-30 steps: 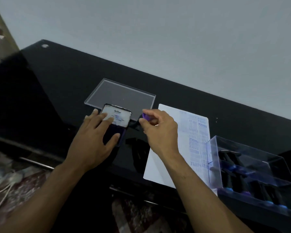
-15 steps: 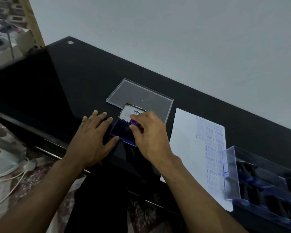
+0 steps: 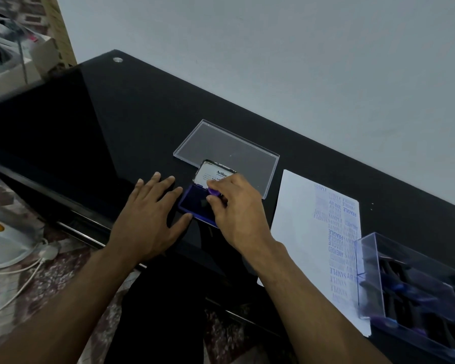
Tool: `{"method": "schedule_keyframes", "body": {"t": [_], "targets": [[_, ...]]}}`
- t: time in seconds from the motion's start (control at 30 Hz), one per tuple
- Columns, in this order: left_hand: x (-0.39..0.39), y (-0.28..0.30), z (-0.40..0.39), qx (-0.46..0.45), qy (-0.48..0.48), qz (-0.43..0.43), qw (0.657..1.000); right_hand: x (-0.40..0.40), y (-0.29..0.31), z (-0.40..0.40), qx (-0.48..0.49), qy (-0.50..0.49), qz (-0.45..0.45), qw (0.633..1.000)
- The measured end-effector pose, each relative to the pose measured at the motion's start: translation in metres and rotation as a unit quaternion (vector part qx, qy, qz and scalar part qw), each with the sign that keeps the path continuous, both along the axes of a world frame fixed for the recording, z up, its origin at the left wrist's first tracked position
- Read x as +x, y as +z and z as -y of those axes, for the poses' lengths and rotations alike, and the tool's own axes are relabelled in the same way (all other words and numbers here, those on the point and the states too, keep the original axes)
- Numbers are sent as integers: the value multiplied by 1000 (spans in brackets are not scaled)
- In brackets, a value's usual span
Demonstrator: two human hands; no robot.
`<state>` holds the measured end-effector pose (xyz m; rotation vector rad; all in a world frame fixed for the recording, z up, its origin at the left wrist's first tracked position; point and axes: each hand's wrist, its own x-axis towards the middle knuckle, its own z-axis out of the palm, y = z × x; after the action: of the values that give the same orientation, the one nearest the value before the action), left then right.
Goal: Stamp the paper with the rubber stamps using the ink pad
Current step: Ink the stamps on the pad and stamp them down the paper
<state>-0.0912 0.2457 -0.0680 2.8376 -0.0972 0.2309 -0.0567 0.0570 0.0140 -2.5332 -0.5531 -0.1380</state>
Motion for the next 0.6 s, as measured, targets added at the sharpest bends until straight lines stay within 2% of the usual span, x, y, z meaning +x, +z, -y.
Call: {"method": "schedule_keyframes", "body": {"t": [0.13,0.6], "targets": [[0,0,0,3,3,1,1000,1,1,-1,5,0,15,1000],[0,0,1,3,0,8,1000,1,12,1,-20,3,-19,1000]]}}
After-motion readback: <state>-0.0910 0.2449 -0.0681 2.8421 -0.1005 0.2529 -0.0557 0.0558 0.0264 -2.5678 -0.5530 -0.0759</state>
